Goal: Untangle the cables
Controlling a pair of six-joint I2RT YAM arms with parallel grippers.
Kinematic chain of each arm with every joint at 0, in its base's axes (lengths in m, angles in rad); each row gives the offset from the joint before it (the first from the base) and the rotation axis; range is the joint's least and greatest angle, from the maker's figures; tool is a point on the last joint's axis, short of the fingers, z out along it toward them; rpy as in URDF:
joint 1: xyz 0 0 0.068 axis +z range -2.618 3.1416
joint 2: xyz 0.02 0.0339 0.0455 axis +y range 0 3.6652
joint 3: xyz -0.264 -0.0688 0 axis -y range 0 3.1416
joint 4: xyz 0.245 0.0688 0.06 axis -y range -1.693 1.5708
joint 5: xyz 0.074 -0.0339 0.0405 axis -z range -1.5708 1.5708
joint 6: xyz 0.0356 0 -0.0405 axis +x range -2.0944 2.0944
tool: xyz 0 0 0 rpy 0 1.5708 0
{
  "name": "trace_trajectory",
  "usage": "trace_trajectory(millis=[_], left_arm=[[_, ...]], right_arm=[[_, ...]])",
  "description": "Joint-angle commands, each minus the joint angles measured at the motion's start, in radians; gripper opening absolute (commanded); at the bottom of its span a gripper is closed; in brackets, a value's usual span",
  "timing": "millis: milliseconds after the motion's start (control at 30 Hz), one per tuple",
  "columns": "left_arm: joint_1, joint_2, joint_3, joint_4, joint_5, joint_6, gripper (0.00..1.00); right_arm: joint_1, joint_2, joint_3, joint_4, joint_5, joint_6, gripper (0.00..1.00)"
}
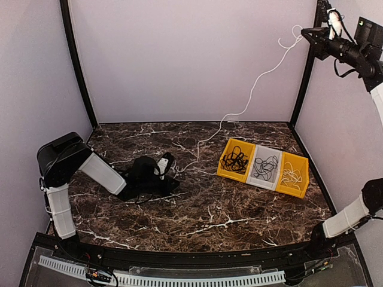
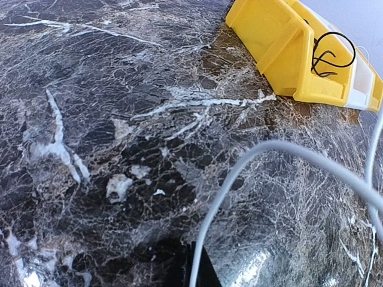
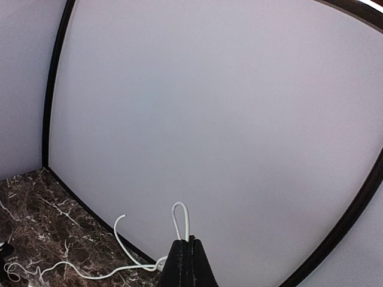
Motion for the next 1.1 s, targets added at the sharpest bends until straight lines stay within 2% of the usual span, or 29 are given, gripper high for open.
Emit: trace_trajectory(millis=[0, 200, 600, 700, 767, 867, 1067], left_arm=[[0.037, 0.001, -0.061, -0.121, -0.016, -0.013, 0.00], [0.062, -0.041, -0.134, -0.123, -0.038, -0.014, 0.00], [0.154, -0.137, -0.343, -0.020, -0.089, -0.060, 0.00], [0.156, -0.175, -0.338, 0.000, -0.031, -0.062, 0.00], [0.154, -0.207, -0.320, 0.008, 0.032, -0.062, 0.00], [0.144, -0.280, -0.292, 0.005, 0.092, -0.049, 0.00], [0.094, -0.371, -0.192, -0.094, 0.126, -0.012, 0.00]], right_arm=[[-0.148, -0.004, -0.025, 0.122, 0.086, 0.107, 0.00], [-0.319, -0.007, -0.052, 0.200, 0.095, 0.192, 0.00], [-0.441, -0.028, -0.145, 0.256, 0.142, 0.289, 0.00], [-0.445, -0.047, -0.197, 0.282, 0.060, 0.302, 0.00], [-0.443, -0.053, -0.239, 0.282, -0.090, 0.300, 0.00], [-0.373, -0.034, -0.292, 0.194, -0.255, 0.253, 0.00], [-0.072, -0.017, -0.471, -0.015, -0.304, -0.029, 0.00]])
